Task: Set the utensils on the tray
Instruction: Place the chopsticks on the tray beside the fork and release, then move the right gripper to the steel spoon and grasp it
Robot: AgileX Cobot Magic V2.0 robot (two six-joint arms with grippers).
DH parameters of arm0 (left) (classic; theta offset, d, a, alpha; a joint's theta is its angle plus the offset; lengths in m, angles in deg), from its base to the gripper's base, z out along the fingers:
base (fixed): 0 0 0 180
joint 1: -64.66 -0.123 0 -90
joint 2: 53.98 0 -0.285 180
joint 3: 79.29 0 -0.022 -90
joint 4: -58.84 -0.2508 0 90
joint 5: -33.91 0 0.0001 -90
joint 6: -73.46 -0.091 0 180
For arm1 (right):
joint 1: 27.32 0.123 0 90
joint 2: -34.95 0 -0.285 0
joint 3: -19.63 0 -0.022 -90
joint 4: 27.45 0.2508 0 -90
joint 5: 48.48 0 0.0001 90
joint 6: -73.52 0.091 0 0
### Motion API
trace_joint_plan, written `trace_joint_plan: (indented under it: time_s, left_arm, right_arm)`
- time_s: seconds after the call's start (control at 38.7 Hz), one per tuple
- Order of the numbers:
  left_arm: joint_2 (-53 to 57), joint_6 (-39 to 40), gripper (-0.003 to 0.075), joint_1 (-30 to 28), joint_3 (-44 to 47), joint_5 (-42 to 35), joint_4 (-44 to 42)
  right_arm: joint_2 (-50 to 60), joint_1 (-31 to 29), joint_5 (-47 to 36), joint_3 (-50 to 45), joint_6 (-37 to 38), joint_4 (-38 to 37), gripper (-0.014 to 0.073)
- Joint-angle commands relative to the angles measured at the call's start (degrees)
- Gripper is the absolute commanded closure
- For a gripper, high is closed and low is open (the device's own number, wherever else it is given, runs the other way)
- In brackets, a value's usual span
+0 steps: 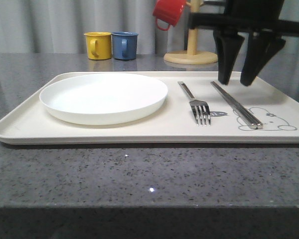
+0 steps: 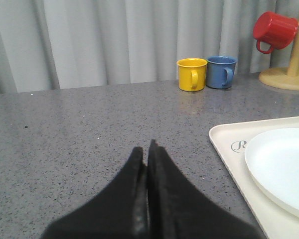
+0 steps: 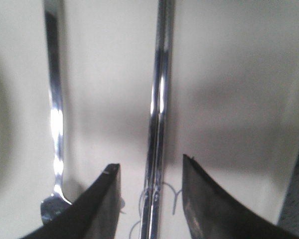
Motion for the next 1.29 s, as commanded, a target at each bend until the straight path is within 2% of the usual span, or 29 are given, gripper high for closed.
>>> trace_joint_plan:
  time_s: [0.0,0.18,0.34,0.54,0.72,0.83,1.27]
  left_arm:
    - [-0.3,0.4,0.0739,-0.2,-1.6,-5.0,0.6]
    - [-0.3,0.4,0.0739,-0.2,-1.6,-5.0,0.6]
    - [-0.3,0.4,0.0739,-0.2,-1.5,-5.0,0.6]
    - [-0.3,0.4,0.0739,-0.2,-1.5,-5.0,0.6]
    - [-0.3,0.4,0.0739,-0.2,-1.5,-5.0,0.6]
    - [-0.3,0.4,0.0739,-0.2,-1.5,-5.0,0.6]
    - [-0.3,0.4,0.0739,-0.2,-1.5,-5.0,0.6]
  right_arm:
    - [3.4,-0.4,6.6,5.7,-3.0,-3.9,0.0254]
    - [6.4,-3.1,6.7,5.7,-6.2,-8.9,0.0254]
    - [10.6,-10.6,6.7,1.1,-8.8,-10.6,0.0254]
    - [11.8,-23.8,6.6,-6.1,-15.2,-10.5,0.0254]
    - [9.1,-30.1,5.1,-7.1,-18.9,-10.0,0.0254]
    - [7.4,-31.6,3.6,-7.1,-19.2,-9.8,0.0254]
    - [1.4,-31.7,-0.9,-7.1,-20.5,-11.3,0.0254]
